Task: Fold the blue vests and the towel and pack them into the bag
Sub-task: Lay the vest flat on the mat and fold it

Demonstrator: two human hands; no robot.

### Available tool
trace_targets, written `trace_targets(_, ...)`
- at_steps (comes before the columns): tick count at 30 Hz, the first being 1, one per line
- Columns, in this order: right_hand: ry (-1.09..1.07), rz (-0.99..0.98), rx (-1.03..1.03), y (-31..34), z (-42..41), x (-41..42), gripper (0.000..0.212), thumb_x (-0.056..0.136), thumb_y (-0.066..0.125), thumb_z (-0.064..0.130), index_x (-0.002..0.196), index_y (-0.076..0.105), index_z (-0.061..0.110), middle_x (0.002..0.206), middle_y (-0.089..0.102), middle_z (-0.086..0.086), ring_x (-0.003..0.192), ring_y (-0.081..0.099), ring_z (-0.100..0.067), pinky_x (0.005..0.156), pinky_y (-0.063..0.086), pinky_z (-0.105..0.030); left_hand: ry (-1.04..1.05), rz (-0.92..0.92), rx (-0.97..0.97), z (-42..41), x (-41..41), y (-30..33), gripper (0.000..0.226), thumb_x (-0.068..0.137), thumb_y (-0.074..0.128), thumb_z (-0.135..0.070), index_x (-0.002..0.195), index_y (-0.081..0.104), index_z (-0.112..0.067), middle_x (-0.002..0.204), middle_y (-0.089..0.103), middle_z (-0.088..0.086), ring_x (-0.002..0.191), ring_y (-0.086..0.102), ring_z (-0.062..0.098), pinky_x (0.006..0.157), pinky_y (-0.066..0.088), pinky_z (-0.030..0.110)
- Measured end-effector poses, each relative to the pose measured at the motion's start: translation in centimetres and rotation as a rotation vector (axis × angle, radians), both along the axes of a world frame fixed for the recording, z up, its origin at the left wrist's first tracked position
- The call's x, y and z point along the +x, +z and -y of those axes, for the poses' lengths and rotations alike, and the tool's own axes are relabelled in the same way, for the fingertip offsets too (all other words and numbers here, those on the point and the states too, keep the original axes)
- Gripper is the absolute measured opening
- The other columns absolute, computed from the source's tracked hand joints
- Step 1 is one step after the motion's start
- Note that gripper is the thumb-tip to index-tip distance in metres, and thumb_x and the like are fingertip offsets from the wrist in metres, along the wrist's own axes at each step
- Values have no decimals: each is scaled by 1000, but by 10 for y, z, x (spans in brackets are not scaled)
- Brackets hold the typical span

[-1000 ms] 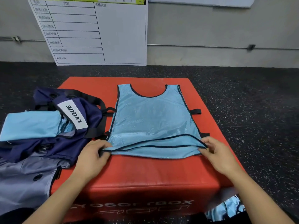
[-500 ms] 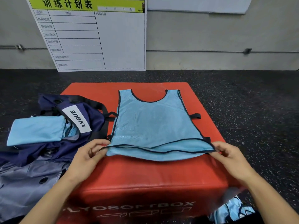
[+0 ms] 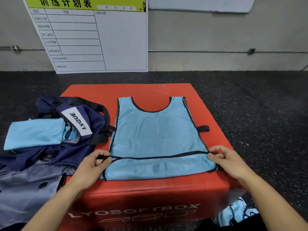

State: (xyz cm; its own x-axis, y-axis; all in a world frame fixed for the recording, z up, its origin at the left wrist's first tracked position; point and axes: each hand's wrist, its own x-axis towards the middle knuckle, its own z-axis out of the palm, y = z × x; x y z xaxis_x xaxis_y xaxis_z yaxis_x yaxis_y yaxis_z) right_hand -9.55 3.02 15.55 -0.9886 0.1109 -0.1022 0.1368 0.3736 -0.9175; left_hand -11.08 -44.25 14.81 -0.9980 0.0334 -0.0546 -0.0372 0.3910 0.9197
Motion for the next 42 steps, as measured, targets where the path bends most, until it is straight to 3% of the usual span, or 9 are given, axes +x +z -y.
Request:
trace_targets(5, 122, 72, -15, 17, 1, 15, 40, 86, 72, 58, 121, 66, 40, 102, 73, -16, 101, 71, -21, 99, 49, -35, -276, 16, 26, 12, 13, 21, 28, 101, 58, -34, 128, 65, -34, 93, 71, -6, 87, 60, 4, 81, 43, 17)
trace_targets(10, 264, 112, 35, 25, -1, 29, 29, 101, 56, 33, 126, 70, 39, 127, 66, 28, 125, 51, 14, 106, 35, -6, -357, 56, -305, 19, 28, 15, 24, 94, 57, -45, 113, 71, -52, 120, 66, -14, 129, 44, 0, 116, 27, 26)
trace_targets(14, 263, 42, 157, 14, 10, 29, 33, 90, 64, 57, 107, 80, 34, 114, 74, 23, 119, 59, 3, 113, 38, -25, -221, -127, -297, 10, 29, 14, 23, 88, 68, -38, 108, 74, -48, 110, 71, -16, 112, 59, -2, 100, 36, 11)
trace_targets(21, -12, -215, -34, 26, 18, 4, 33, 76, 85, 44, 105, 81, 27, 79, 64, -7, 64, 49, -11, 62, 39, -20, -1, -158, -22, -5, 5, 19, 43, 87, 76, -2, 112, 75, -36, 99, 74, -22, 75, 64, 6, 76, 46, 10)
trace_targets(25, 44, -81, -51, 21, 21, -6, 33, 83, 81, 8, 108, 79, 29, 91, 74, 11, 74, 58, -6, 74, 46, -21, -65, -47, 18, 0, -11, 2, 55, 91, 69, -1, 125, 68, -45, 100, 65, -2, 89, 51, 17, 83, 43, 36)
trace_targets(29, 112, 31, -93, 20, 19, -8, 52, 84, 72, -10, 125, 72, 23, 119, 75, 7, 106, 68, -3, 94, 51, -17, -41, -49, 37, 0, -20, -6, 59, 93, 58, 9, 125, 70, -39, 112, 74, -10, 95, 58, 9, 87, 45, 24)
trace_targets(33, 86, 58, -134, 16, 9, -5, 62, 85, 60, -19, 127, 71, 25, 125, 72, 5, 116, 66, -7, 94, 48, -12, -15, 5, 64, 3, -21, -7, 56, 98, 49, 9, 129, 67, -34, 57, 45, 3, 51, 32, 12, 49, 29, 20)
trace_targets(37, 101, 29, -118, 14, 0, 1, 69, 84, 56, -17, 128, 71, 33, 140, 50, -29, 132, 43, -46, 113, 39, -51, -40, 3, 122, 5, -15, 0, 55, 102, 47, 5, 131, 66, -39, 61, 36, 4, 53, 24, 14, 51, 25, 23)
trace_targets(42, 99, 38, -136, 19, 2, 20, 73, 81, 53, -22, 127, 72, 32, 133, 69, -1, 127, 55, -36, 103, 40, -32, -71, -27, 66, 1, 4, 10, 53, 100, 51, 6, 131, 65, -34, 51, 39, -1, 47, 23, 14, 44, 23, 20)
